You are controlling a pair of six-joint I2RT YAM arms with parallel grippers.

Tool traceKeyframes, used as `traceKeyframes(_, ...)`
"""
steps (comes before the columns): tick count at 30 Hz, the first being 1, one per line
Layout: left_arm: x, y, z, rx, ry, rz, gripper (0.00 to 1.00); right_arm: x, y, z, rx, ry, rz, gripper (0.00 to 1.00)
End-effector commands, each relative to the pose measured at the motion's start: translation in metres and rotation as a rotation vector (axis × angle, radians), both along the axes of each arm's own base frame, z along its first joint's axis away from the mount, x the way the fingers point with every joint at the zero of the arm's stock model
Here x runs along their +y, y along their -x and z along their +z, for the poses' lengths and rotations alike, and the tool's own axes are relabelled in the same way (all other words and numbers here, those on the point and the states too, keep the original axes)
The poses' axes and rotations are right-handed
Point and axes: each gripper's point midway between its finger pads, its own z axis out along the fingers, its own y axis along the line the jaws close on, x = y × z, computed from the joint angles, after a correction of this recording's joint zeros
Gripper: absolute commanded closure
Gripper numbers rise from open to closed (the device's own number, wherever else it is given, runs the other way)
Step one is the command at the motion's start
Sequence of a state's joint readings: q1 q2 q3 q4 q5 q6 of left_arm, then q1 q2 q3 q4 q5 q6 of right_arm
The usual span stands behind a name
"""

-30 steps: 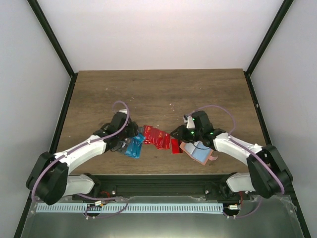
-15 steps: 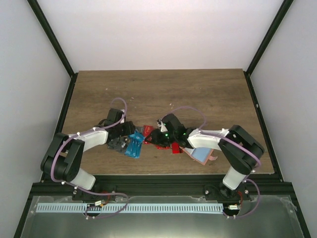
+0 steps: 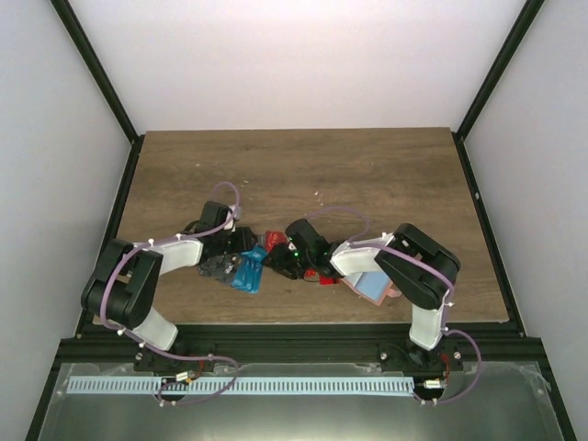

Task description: Put the credit cards into the card holder

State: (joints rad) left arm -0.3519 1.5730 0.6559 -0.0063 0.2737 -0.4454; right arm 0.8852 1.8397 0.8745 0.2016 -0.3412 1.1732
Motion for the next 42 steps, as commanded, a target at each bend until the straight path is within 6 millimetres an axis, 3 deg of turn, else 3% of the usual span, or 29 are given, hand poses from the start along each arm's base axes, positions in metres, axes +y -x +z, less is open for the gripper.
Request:
traceKeyframes(1, -0.002, 0.019, -0.012, 0.047, 0.023, -0.039, 0.45, 0.01, -0.014, -0.002, 0.007, -0.019, -0.075, 0.53)
traceKeyframes(14, -0.01, 0.041, -0.016, 0.063, 0.058, -0.083, 0.47, 0.013, -0.016, -0.019, 0.041, -0.035, -0.108, 0.61)
traceKeyframes(25, -0.012, 0.045, -0.015, 0.062, 0.064, -0.093, 0.48, 0.014, -0.014, -0.016, 0.031, -0.046, -0.088, 0.94)
traceKeyframes(26, -0.01, 0.042, -0.01, 0.046, 0.056, -0.08, 0.48, 0.012, -0.012, -0.013, 0.029, -0.036, -0.081, 0.99)
traceKeyframes(32, -0.005, 0.032, 0.02, -0.035, 0.048, -0.039, 0.45, -0.003, -0.008, 0.004, -0.016, 0.001, -0.073, 0.99)
traceKeyframes(42, -0.01, 0.031, 0.099, -0.172, 0.196, 0.007, 0.41, -0.033, -0.006, 0.05, -0.115, 0.003, -0.125, 0.99)
